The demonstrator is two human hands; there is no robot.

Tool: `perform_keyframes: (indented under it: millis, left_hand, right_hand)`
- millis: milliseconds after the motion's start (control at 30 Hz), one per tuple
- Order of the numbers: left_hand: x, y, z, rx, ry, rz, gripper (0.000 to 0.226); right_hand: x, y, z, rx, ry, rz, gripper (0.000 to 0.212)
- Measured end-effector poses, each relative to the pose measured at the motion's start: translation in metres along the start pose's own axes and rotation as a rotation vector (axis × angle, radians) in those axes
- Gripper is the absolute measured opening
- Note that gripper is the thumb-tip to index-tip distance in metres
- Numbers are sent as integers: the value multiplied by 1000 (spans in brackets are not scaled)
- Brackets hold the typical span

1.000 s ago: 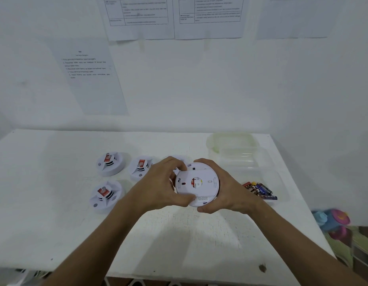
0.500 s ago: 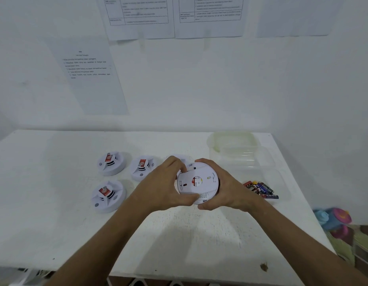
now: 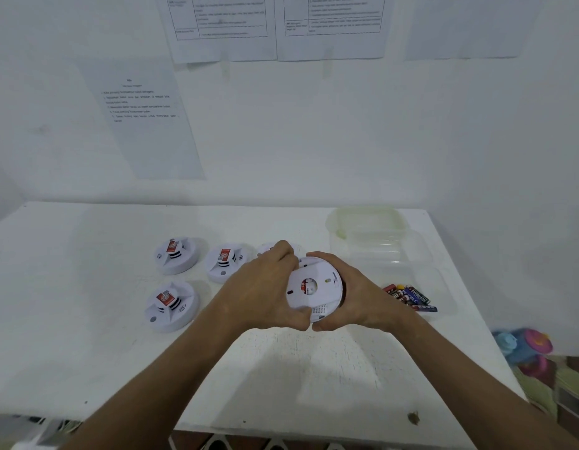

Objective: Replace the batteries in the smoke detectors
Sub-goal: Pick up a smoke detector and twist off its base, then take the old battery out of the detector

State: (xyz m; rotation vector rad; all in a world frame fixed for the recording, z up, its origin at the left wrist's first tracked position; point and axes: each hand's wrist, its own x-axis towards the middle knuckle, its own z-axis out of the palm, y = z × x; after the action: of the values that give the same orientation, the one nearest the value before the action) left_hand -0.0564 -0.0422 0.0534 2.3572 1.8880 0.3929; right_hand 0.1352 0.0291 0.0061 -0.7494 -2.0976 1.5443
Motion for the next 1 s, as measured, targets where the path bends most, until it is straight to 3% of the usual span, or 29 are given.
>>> perform_keyframes:
  millis: [167,300,467,700,767,900,1000]
  left_hand:
    - [-5,-18,-2,-182,133,-16,66]
    - [-18,-56,25,-326,272,-210,53]
    - [-39,-70,73,-294,62,-415,60]
    - [-43,-69,98,-152,-87,-320,65]
    - [-39,-63,86,-245,-68,-309,64]
    - [-24,-35,42,-573,134,-226,45]
    - [-15,-15,19,-554,51,-101,54]
  right_hand:
    - [-4,3,-4,40,26,17,97]
    - [-12,6,-14,37,77,37,98]
    - [-19,9,-16,24,87,76,98]
    - [-23,14,-7,-9,46,109,97]
    - [-23,13,-7,-23,39,113,97]
    - [-21,11,-8,-22,32,111,97]
    - [-19,9,-7,-37,22,98,98]
